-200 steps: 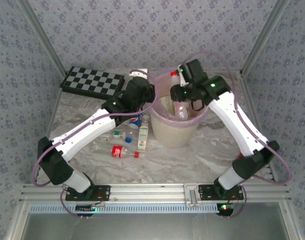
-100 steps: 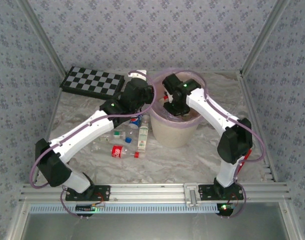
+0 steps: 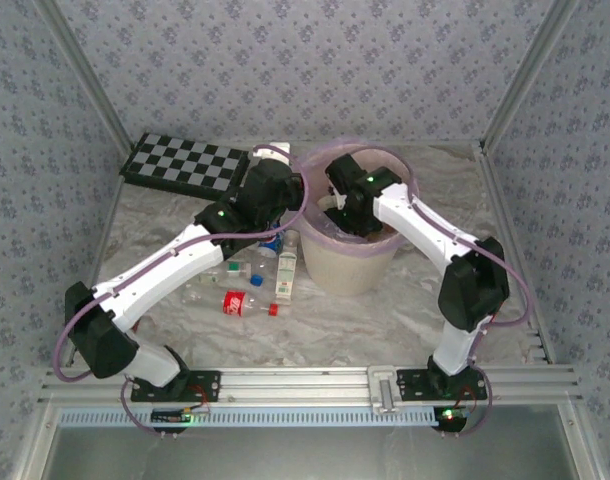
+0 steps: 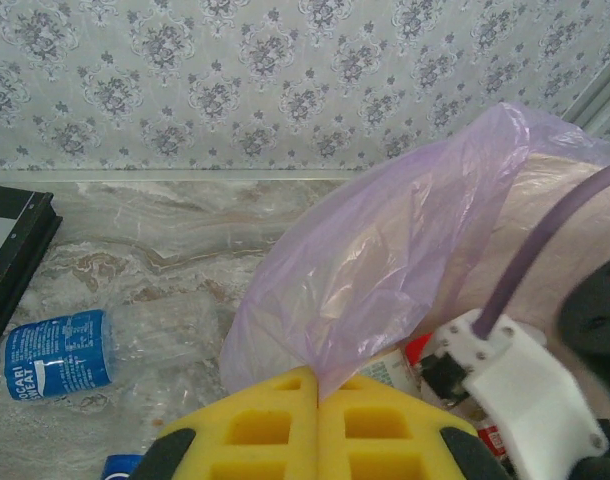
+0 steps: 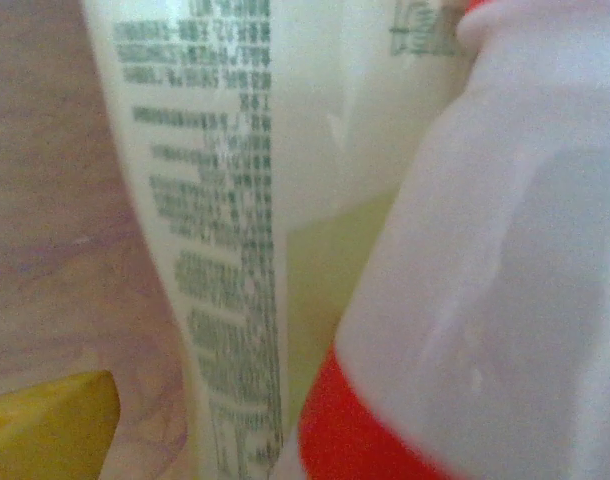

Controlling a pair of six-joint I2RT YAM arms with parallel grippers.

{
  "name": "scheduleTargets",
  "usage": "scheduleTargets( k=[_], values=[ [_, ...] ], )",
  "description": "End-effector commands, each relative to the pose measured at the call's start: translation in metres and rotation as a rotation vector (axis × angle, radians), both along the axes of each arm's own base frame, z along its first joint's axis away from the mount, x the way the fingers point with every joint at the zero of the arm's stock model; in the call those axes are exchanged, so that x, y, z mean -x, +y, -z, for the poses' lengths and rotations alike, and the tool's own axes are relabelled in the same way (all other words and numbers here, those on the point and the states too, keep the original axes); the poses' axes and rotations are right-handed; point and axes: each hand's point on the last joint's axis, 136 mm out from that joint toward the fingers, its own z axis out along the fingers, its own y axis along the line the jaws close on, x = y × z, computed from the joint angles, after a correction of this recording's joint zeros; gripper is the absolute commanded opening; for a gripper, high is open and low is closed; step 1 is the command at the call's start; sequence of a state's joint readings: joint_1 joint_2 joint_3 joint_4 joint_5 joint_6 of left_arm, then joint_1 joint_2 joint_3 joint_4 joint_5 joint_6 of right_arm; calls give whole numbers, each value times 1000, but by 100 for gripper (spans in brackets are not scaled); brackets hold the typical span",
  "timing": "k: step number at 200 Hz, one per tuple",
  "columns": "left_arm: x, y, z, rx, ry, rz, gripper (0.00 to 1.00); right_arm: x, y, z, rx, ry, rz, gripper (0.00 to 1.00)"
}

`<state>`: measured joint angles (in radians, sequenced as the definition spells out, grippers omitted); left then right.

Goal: Put the plastic bottles in the bin

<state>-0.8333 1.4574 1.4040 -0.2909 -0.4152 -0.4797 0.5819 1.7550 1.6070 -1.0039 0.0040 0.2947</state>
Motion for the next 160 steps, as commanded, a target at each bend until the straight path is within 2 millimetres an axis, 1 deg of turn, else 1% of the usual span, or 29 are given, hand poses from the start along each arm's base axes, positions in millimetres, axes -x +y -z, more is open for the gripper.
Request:
scheduleTargets(
  k=[1, 35, 59, 74, 80, 93, 101, 117, 138, 148, 160],
  values=[
    [5, 5, -3, -20, -1, 2, 0, 2, -8, -56, -51, -106, -4, 100],
    [5, 4, 2, -29, 8, 6, 0, 7, -15, -118, -128, -219, -4, 100],
    [3, 3, -1, -31, 2, 11, 0, 11, -28, -160, -143, -327, 1, 100],
    [2, 1, 0, -40, 1, 18, 0, 12, -46, -184, -133, -419, 31, 100],
    [2, 0, 0, -43, 1, 22, 0, 12, -57, -194, -121, -462, 62, 100],
    [1, -2, 2, -45, 3, 30, 0, 15, -82, -207, -117, -523, 135, 100],
    [0, -4, 3, -45, 4, 42, 0, 18, -100, -212, -141, -536, 197, 100],
    [-3, -8, 5, -46, 12, 60, 0, 24, -129, -210, -228, -517, 314, 100],
    [-7, -15, 6, -63, 23, 87, 0, 32, -153, -201, -338, -477, 406, 100],
    [-8, -21, 8, -68, 30, 108, 0, 36, -164, -195, -355, -471, 440, 100],
    [-8, -31, 13, -73, 39, 145, 0, 39, -183, -186, -360, -464, 507, 100]
  ],
)
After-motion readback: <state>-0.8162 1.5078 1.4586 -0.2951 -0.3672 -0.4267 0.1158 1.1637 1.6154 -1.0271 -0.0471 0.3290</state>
